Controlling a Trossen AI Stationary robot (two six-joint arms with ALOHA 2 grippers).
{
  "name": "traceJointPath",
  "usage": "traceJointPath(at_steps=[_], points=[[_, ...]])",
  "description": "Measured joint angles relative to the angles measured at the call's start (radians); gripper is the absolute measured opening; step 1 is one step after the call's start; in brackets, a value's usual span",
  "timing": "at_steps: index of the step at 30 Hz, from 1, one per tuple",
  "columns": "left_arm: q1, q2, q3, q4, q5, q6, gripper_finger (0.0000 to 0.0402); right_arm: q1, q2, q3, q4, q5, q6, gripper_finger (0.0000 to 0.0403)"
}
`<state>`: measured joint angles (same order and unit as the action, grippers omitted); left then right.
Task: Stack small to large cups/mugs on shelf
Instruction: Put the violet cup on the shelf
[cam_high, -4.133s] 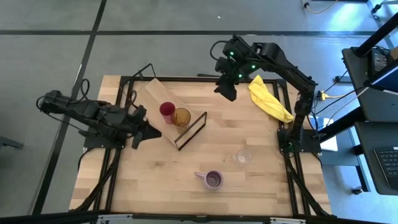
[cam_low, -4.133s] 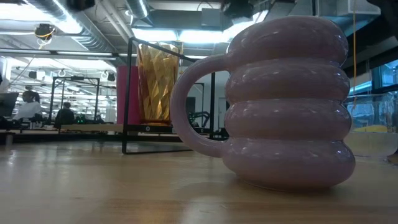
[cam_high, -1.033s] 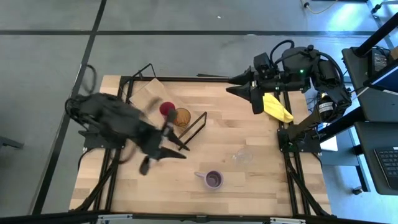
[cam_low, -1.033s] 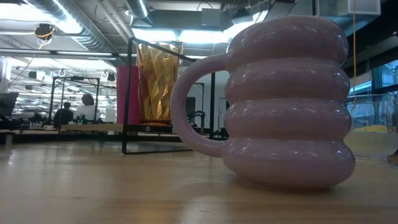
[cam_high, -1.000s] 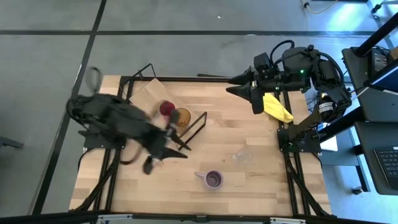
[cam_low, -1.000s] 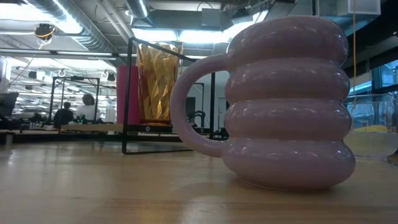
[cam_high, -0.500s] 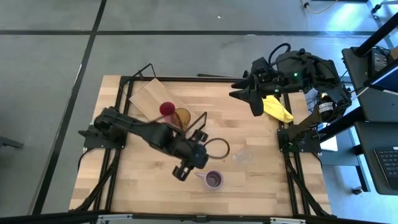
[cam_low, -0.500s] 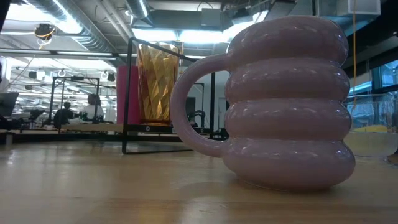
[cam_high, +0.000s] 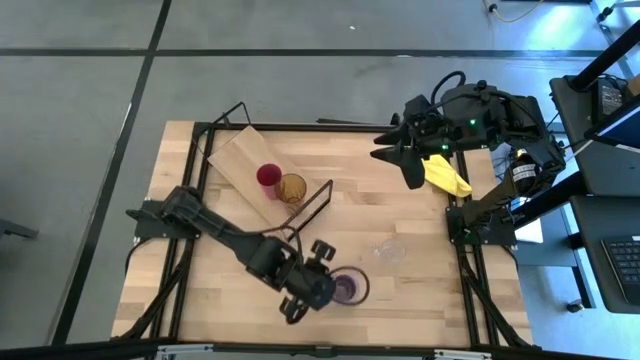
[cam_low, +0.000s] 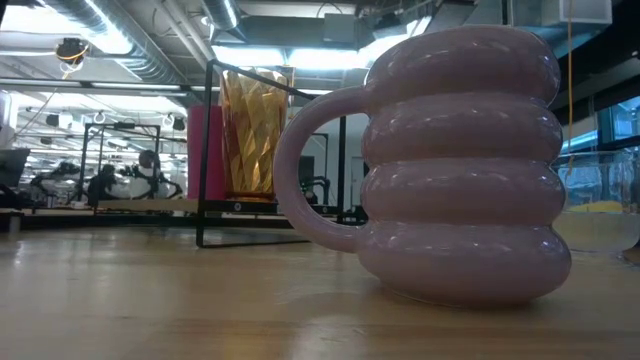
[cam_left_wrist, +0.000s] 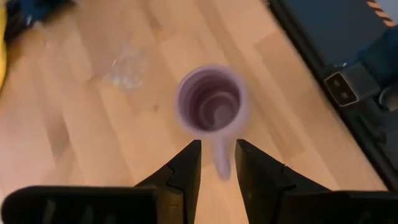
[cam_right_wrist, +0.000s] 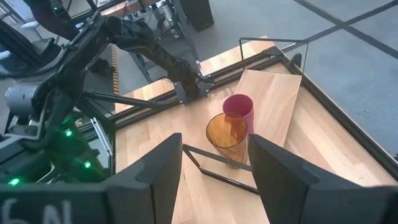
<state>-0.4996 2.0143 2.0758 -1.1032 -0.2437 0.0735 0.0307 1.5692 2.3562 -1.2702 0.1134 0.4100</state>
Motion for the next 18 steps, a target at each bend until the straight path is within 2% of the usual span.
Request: traceJointPath(at_steps=[12,18], points=[[-0.018,0.119,0.000,0.080,-0.009,0.189,0.0094,0.000,0.000,-0.018,0.002,0.000,0.025,0.0186],[-0.021,0.138,0.000,0.083,-0.009,0.167,0.0096,0.000,0.001,-0.025,0.002,-0.008,0.034,0.0186]])
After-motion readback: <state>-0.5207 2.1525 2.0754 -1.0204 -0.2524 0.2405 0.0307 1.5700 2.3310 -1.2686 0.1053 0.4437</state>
